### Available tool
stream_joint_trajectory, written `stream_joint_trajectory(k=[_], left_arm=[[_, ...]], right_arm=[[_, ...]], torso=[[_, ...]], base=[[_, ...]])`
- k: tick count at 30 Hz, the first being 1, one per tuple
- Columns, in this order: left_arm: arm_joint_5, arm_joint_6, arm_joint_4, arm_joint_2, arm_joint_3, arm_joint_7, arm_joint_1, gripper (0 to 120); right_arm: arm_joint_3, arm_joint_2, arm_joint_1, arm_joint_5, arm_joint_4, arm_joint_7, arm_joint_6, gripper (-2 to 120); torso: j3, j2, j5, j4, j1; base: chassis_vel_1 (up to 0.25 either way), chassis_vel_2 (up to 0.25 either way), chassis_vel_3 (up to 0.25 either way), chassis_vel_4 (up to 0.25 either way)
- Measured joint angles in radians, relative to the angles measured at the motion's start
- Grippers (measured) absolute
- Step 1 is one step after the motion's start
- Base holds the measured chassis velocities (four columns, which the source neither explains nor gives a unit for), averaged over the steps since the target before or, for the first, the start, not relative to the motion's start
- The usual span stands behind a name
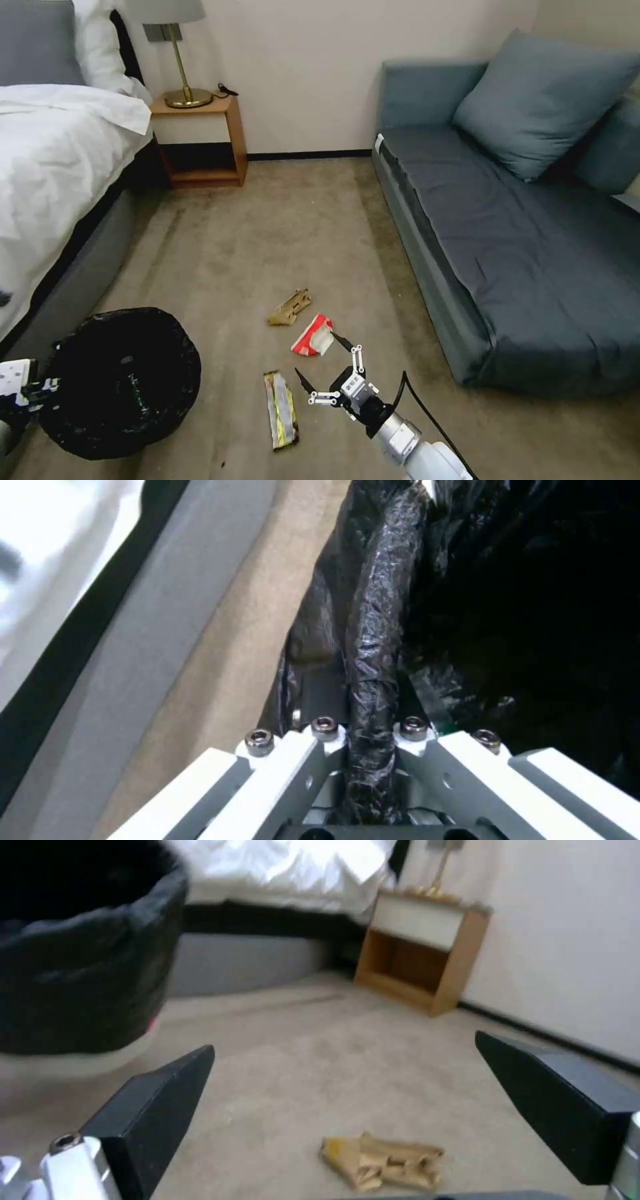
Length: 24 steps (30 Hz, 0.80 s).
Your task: Pick up the trash bin, then pick up the garbage on the floor and place it into the trash bin.
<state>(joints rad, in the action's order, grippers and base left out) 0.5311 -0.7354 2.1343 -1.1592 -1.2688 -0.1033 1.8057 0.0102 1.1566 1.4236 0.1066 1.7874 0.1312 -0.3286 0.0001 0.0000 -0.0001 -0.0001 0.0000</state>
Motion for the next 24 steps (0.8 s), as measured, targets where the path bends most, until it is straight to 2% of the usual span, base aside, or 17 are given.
stream_joint_trajectory(k=[3,5,6,8,9,10,13,14,17,20,24], left_arm=[[0.000,0.000,-0.001,0.002,0.002,0.000,-0.002,2],[0.000,0.000,-0.002,0.003,0.004,0.000,-0.005,2],[0.000,0.000,-0.002,0.003,0.004,0.000,-0.005,2],[0.000,0.000,0.001,0.003,0.005,0.001,-0.005,2],[0.000,0.000,0.007,0.003,0.005,0.002,-0.005,2],[0.000,0.000,0.007,0.003,0.005,0.002,-0.005,2],[-0.001,0.000,0.022,-0.001,0.004,0.002,-0.002,2],[-0.001,0.000,0.022,-0.001,0.004,0.002,-0.002,2],[-0.001,0.000,0.026,-0.001,0.001,0.002,0.004,2],[-0.003,0.000,0.033,0.000,0.001,0.004,-0.001,2],[-0.004,0.000,0.074,-0.013,0.003,0.006,-0.001,2]], right_arm=[[-0.016,-0.016,-0.011,-0.034,-0.007,0.025,0.023,100],[-0.050,-0.044,-0.035,-0.081,-0.014,0.050,0.109,100],[-0.050,-0.044,-0.035,-0.081,-0.014,0.050,0.109,100],[-0.086,-0.063,-0.064,-0.118,-0.015,0.048,0.231,100],[-0.119,-0.074,-0.090,-0.144,-0.015,0.048,0.321,100],[-0.119,-0.074,-0.090,-0.144,-0.015,0.048,0.321,100],[-0.203,-0.085,-0.176,-0.219,-0.033,0.030,0.514,100],[-0.203,-0.085,-0.176,-0.219,-0.033,0.030,0.514,100],[-0.274,-0.072,-0.264,-0.293,-0.081,0.013,0.604,100],[-0.310,-0.053,-0.306,-0.334,-0.115,-0.009,0.646,100],[-0.379,-0.019,-0.371,-0.397,-0.173,-0.072,0.726,100]], torso=[[0.000,0.000,-0.0001,-0.0003,0.000],[0.000,0.000,0.0001,-0.0002,0.000],[0.000,0.000,0.0001,-0.0002,0.000],[0.000,0.000,0.0000,0.0002,0.000],[0.000,0.000,0.0000,0.0001,0.000],[0.000,0.000,0.0000,0.0001,0.000],[0.000,0.000,0.0001,0.0001,0.000],[0.000,0.000,0.0001,0.0001,0.000],[0.000,0.000,0.0000,0.0003,0.000],[0.000,0.000,0.0000,0.0004,0.000],[0.000,0.000,0.0000,0.0000,0.000]], base=[[-0.149,0.132,0.151,-0.138],[-0.069,0.075,0.084,-0.076],[-0.069,0.075,0.066,-0.050],[-0.003,0.012,0.033,-0.001],[0.000,0.000,0.000,0.000],[0.000,0.000,0.000,0.000],[0.000,0.000,0.000,0.000],[0.000,0.000,0.000,0.000],[0.000,0.000,0.000,0.000],[0.000,0.000,0.000,0.000],[0.000,0.000,0.000,0.000]])
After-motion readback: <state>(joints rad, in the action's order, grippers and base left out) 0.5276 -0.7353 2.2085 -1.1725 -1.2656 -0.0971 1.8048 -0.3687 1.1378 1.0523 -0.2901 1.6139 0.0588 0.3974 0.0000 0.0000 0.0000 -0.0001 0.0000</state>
